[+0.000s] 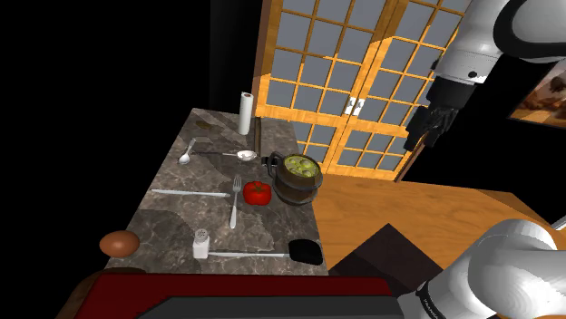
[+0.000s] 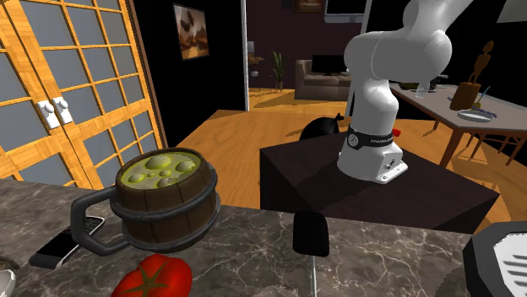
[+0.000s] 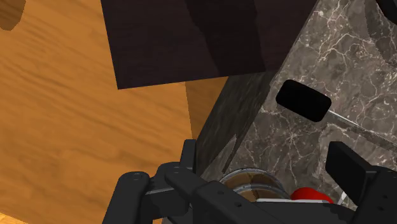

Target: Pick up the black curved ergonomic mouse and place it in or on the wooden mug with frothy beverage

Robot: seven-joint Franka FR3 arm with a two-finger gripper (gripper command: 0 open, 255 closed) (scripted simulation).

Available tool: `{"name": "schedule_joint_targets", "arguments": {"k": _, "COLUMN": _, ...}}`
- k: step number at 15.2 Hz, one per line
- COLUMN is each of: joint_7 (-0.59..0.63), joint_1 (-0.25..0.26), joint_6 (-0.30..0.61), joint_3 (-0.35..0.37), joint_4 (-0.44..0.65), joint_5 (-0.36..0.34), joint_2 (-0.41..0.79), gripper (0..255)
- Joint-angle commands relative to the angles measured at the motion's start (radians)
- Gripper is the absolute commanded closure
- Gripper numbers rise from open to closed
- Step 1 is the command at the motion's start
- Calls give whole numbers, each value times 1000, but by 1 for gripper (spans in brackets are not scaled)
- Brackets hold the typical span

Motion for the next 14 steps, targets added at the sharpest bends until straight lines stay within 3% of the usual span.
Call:
{"name": "schedule_joint_targets", "arguments": {"k": 1, "joint_7": 0, "joint_1": 0, "joint_6": 0, "joint_3": 0, "joint_4": 0, "joint_5": 0, "joint_2": 0, "gripper": 0}}
{"name": "schedule_joint_targets", "arguments": {"k": 14, "joint_7": -216, "joint_1": 166, "joint_6": 522, "joint_3": 21, "joint_4": -419, "joint_5": 60, "joint_2": -1, "gripper": 0}}
